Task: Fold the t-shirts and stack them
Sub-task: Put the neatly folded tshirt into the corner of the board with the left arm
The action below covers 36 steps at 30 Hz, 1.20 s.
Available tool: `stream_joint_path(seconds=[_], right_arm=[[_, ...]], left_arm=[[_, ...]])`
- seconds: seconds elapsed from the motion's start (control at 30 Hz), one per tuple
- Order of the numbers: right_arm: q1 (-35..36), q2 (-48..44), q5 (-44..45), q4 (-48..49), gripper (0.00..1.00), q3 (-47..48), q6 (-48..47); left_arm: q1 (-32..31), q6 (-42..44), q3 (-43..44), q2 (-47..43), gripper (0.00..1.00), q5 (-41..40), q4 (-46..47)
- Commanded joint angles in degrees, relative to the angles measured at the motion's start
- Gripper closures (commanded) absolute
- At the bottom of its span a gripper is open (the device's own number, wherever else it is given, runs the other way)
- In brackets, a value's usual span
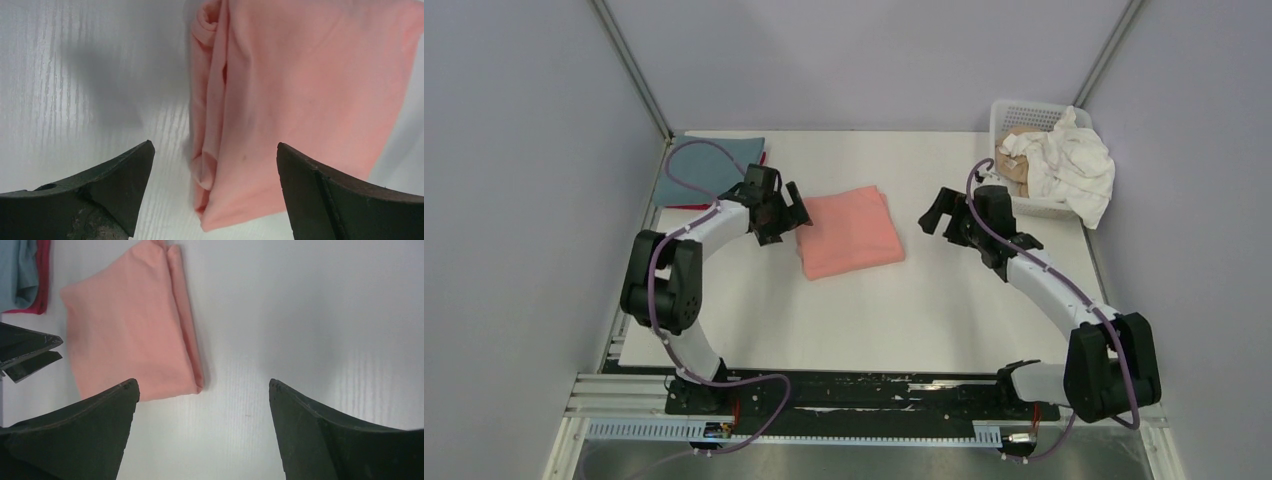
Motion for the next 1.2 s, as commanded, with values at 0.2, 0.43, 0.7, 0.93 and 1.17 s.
stream_joint_path(seconds=[0.2,0.43,0.7,0.93,1.17], right_arm=[[-1.27,-2.77,11.66,-2.65,0.0,-1.51,-2.74],[-2.36,0.23,12.15,-2.66,0.0,-1.19,-2.83],[-3.08,-0.59,12.31,-2.56,0.0,-1.52,-3.38],[-3.18,-2.85,12.77,-1.88,0.0,-2.59,-3.52],[-3.15,-3.05,13.0,-1.43,0.0,-2.72,-3.98]], left_arm=[[-2.11,2.36,9.01,13.46,0.1,0.99,-5.56],[-5.49,0.97,11.01,18.9,0.48,1.54,-5.38],[-7.95,9.62,21.93,21.23,1.0,-11.08,-12.74],[-5.76,34.33,31.51,19.54,1.0,-25.83,-12.32],[-1.16,53.15,40.32,19.68,1.0,-25.05,-8.65]])
